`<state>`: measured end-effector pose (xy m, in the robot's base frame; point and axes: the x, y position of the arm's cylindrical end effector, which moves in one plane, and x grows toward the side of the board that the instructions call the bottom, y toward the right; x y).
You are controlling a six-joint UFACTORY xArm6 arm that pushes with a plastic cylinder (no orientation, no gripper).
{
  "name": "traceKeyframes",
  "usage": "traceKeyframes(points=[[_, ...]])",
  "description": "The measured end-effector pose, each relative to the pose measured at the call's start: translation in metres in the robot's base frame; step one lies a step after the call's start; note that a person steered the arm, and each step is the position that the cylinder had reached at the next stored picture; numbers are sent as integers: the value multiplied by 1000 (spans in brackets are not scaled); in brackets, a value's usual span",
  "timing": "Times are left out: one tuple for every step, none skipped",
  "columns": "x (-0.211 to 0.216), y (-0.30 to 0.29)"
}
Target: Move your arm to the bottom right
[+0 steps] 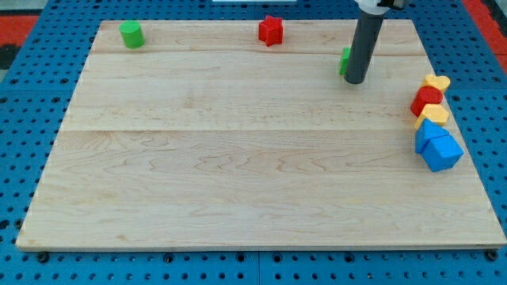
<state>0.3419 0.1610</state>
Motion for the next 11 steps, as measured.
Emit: traceKeyframes(points=[[-34,2],[-67,2],[-75,5],[-94,6],[-56,10],[38,5],[157,-11],[270,-27],[277,-11],[277,24],[276,70]])
